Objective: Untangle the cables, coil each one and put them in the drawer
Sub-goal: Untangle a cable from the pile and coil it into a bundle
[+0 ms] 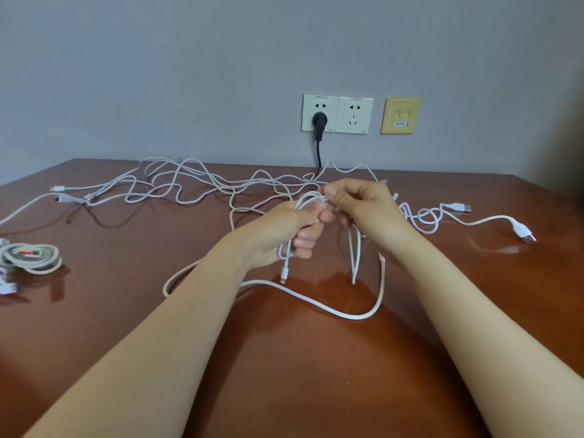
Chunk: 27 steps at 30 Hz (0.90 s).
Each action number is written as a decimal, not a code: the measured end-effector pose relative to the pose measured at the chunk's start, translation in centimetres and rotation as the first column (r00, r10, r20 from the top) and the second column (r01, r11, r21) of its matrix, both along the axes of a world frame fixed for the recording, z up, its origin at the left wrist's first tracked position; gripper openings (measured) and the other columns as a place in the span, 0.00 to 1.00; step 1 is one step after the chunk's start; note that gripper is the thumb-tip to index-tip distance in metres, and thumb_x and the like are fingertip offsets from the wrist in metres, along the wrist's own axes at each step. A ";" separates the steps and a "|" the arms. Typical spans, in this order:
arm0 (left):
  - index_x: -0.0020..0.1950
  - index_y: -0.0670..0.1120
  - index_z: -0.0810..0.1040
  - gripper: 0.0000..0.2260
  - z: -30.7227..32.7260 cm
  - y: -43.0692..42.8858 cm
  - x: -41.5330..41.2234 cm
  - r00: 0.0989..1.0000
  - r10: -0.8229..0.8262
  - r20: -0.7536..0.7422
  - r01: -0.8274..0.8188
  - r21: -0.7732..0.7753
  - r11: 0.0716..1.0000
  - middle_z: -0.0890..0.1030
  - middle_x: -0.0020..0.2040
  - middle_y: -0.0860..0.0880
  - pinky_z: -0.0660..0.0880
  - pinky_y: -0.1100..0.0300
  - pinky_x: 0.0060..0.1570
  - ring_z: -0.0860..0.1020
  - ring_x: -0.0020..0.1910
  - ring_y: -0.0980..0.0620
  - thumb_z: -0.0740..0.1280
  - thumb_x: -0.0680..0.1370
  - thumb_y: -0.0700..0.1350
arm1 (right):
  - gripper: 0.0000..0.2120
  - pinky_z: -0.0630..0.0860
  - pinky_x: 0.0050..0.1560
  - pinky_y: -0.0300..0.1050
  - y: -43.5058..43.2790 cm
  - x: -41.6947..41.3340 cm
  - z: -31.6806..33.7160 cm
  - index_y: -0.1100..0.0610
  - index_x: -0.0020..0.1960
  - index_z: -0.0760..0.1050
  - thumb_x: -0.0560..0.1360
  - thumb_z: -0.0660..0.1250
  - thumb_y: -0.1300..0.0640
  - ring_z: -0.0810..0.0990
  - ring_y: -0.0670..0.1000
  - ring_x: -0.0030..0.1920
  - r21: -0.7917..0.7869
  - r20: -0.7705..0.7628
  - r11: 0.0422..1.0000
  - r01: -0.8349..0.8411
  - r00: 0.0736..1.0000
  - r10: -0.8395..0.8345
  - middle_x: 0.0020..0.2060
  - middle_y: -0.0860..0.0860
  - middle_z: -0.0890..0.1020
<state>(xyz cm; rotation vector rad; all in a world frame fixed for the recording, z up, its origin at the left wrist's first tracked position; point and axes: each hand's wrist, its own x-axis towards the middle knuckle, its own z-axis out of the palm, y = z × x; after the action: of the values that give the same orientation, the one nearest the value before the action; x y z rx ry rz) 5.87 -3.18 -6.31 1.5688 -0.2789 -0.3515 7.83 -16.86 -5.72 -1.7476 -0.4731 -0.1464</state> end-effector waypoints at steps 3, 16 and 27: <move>0.39 0.47 0.67 0.16 -0.3 0.1 0.1 0.997 0.075 0.025 -0.076 0.026 0.997 0.64 0.20 0.54 0.66 0.69 0.20 0.69 0.19 0.59 0.50 0.83 0.48 | 0.10 0.62 0.21 0.32 0.3 0.2 -0.4 0.56 0.39 0.74 0.79 0.60 0.61 0.65 0.43 0.18 0.010 -0.053 1.000 -0.005 0.999 0.006 0.26 0.52 0.76; 0.39 0.47 0.69 0.16 -0.6 0.7 1.5 0.872 0.487 0.037 -0.477 -0.150 0.866 0.64 0.17 0.55 0.53 0.74 0.18 0.58 0.14 0.59 0.52 0.83 0.50 | 0.14 0.65 0.30 0.36 1.3 0.0 -1.6 0.50 0.34 0.70 0.78 0.60 0.58 0.71 0.42 0.22 -0.424 0.131 0.887 0.183 0.981 -0.140 0.21 0.47 0.74; 0.35 0.49 0.74 0.16 -0.9 0.4 2.0 0.786 0.554 0.276 -0.574 -0.006 0.818 0.66 0.15 0.55 0.57 0.73 0.16 0.63 0.13 0.59 0.57 0.81 0.51 | 0.08 0.62 0.35 0.45 2.4 -0.6 -2.3 0.50 0.41 0.75 0.78 0.60 0.55 0.68 0.49 0.30 -0.549 0.283 0.813 0.193 0.958 -0.037 0.23 0.47 0.68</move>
<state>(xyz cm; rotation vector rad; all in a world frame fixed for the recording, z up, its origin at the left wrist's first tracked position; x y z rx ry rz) 7.87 -2.82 -7.17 1.6950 0.0139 0.3302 7.25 -14.45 -8.05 -2.3727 -0.6477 -0.3544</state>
